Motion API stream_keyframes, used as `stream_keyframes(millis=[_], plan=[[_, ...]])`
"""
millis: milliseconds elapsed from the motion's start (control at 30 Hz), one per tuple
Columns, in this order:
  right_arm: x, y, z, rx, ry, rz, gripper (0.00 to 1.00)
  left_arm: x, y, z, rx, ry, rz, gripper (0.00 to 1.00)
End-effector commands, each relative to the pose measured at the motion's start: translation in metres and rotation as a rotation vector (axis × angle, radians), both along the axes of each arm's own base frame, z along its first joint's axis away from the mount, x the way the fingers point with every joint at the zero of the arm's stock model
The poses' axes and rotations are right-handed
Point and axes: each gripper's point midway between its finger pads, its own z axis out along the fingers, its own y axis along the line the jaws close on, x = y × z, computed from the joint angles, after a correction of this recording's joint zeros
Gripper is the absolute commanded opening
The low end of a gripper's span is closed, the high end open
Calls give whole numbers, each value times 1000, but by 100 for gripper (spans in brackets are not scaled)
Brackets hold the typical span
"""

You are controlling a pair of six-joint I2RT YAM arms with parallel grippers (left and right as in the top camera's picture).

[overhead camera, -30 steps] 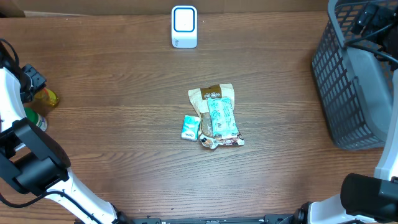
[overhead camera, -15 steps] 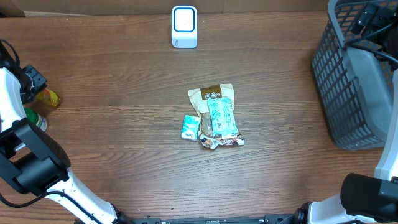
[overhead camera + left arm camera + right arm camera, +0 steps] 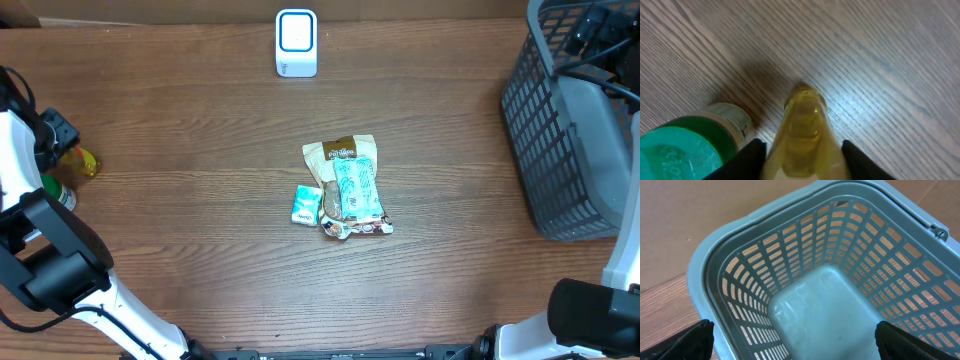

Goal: Scan the item barcode
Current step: 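Lower the oil bottle onto the table beside the green jar and release, then move the left gripper over the mint-green wipes packet on the bread bag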

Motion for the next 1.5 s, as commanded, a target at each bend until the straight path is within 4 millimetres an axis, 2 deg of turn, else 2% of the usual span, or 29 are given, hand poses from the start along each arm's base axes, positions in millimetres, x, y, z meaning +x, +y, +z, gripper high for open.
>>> stream_keyframes(millis=[0,100,133,267,533,600,667,767,867,1067,1167,1300,1400,1467], plan=[[-2,-1,12,-12,-30,-11,100,1,-2,-9,-18,6,2,65],[-2,-1,12,-12,-30,-11,100,4,-2,-7,-17,-6,4,98],[-2,-1,12,-12,-30,-11,100,5,-1,-4,-14,-11,3,100],[-2,-1,12,-12,-30,-11,100,11,4,18,10,-46,5,100],[-2,-1,12,-12,-30,-11,100,22,9,98,75,-165,16,100],[-2,-1,12,-12,-30,-10,100,21,5,118,75,-195,32,100],[-2,-1,12,-12,-30,-11,100,23,-8,134,39,-236,11,100],[-2,-1,12,-12,-30,-11,100,28,-43,153,-73,-310,-71,98],[-2,-1,12,-12,-30,-11,100,28,-82,158,-186,-319,-144,97],[-2,-1,12,-12,-30,-11,100,21,-160,139,-313,-176,-265,96],[-2,-1,12,-12,-30,-11,100,25,-208,132,-339,-125,-363,94],[-2,-1,12,-12,-30,-11,100,31,-276,128,-352,-96,-515,82],[-2,-1,12,-12,-30,-11,100,32,-332,125,-354,-88,-636,78],[-2,-1,12,-12,-30,-10,100,29,-366,121,-360,-80,-680,72]])
